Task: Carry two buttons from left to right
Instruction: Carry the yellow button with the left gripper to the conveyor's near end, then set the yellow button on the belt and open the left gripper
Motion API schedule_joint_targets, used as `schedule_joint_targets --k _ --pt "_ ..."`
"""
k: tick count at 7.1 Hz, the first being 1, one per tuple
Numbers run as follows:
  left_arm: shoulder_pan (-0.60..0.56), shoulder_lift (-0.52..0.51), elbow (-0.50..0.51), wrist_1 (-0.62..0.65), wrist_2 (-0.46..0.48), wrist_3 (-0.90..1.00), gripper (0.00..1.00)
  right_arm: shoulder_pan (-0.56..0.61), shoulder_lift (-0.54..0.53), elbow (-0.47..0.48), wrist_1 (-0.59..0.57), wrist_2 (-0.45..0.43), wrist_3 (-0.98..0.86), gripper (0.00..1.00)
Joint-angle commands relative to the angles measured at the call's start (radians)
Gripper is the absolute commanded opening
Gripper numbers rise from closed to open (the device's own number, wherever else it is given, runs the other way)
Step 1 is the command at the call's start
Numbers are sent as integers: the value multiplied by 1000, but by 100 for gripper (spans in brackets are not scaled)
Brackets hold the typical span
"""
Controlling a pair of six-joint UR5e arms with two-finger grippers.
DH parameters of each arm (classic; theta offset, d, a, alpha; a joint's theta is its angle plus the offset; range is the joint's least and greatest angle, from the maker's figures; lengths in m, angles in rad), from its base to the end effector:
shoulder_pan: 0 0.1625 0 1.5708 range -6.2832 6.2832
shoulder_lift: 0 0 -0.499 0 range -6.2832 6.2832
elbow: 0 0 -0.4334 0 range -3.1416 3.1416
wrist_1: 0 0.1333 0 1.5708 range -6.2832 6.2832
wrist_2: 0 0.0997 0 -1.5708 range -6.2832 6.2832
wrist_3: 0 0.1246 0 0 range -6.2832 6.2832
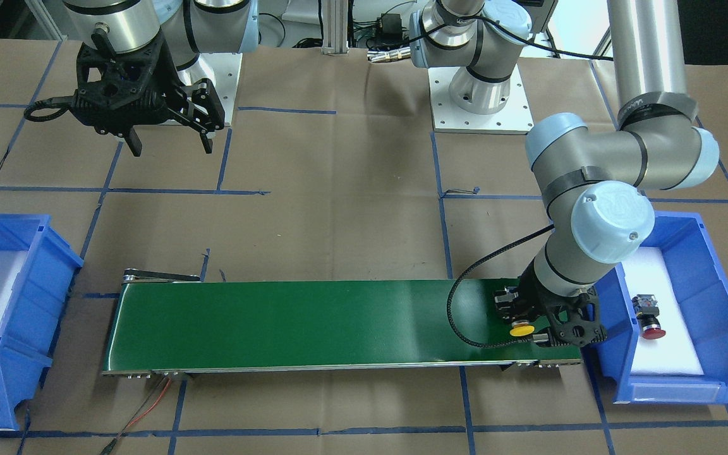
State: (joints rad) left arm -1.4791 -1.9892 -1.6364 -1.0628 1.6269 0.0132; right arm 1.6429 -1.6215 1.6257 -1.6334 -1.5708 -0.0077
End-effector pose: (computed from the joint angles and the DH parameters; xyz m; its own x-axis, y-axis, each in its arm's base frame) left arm -0.0627 -0.6977 0.2948 -0.9952 -0.0796 -0.0564 -0.0784 0.9966 -0.0232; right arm 0.1700 -0.5040 0.5405 -0.9968 -0.0797 0.0005 -0.0796 0.9951 -0.0584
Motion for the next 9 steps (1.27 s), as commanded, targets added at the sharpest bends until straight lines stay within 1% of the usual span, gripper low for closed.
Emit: schedule_joint_targets --k 1,2,3,4,6,7,8,9 --pt "-3 -22 -42 72 21 1 0 -2 0 2 1 0 0 100" --pt "-3 -20 -33 72 15 1 6 0 0 2 1 0 0 100" --pt "-3 -17 -23 72 7 1 91 2 0 3 1 2 3 100" --pt "-1 -8 -10 70 2 1 100 2 0 2 3 2 3 100" --pt "3 38 9 50 5 46 100 3 0 3 3 2 3 100" --pt "8 90 36 -47 7 50 100 3 -1 3 4 2 5 100" --pt "10 137 83 -174 7 51 100 2 -1 3 4 2 5 100" --pt "14 157 139 -283 5 51 100 2 -1 3 4 2 5 100"
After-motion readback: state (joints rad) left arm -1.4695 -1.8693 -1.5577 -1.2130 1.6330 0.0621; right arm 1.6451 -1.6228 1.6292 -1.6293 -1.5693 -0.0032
